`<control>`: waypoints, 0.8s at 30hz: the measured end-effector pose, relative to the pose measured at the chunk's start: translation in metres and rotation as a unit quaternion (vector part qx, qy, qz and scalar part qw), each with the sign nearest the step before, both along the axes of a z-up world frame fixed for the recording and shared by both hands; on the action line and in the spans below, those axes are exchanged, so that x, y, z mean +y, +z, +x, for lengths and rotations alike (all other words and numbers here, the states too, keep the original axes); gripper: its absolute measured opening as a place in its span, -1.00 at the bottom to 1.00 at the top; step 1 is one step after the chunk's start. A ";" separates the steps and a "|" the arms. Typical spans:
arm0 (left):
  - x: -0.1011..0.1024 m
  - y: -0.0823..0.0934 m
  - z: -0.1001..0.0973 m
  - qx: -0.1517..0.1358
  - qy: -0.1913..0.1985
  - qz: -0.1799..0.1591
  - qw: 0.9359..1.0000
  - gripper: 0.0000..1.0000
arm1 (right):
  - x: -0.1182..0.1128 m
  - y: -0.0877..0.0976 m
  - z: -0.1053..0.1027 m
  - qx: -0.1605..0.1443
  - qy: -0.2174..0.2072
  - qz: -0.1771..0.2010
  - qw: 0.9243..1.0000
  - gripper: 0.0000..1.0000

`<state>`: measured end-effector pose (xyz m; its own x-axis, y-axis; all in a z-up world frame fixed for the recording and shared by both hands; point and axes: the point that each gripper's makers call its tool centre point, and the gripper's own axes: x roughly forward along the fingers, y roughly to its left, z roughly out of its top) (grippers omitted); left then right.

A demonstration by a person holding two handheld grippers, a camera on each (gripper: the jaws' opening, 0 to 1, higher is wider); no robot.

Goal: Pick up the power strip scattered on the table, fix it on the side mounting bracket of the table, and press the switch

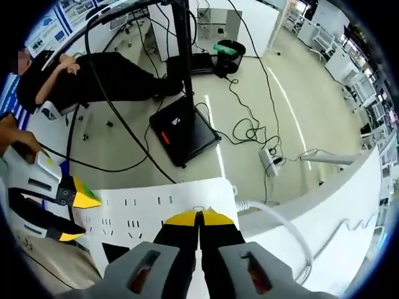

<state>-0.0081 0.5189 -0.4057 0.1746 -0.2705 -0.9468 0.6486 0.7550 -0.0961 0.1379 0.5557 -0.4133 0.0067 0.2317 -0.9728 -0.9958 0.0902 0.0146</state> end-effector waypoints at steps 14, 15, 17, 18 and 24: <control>-0.001 0.000 0.000 0.003 0.000 0.004 1.000 -0.18 | -0.007 0.005 -0.006 0.005 -0.007 0.017 1.000 -1.00; -0.001 0.000 0.000 0.003 0.000 0.004 1.000 -0.18 | -0.007 0.006 -0.007 0.007 -0.008 0.019 1.000 -1.00; -0.001 0.000 0.000 0.003 0.000 0.004 1.000 -0.18 | -0.008 0.007 -0.007 0.011 -0.012 0.026 1.000 -1.00; -0.001 0.000 0.000 0.003 0.000 0.004 1.000 -0.18 | -0.009 0.007 -0.008 0.012 -0.012 0.028 0.999 -1.00; -0.001 0.000 0.000 0.002 0.001 0.003 1.000 -0.18 | -0.012 0.015 -0.013 0.024 -0.022 0.059 0.998 -1.00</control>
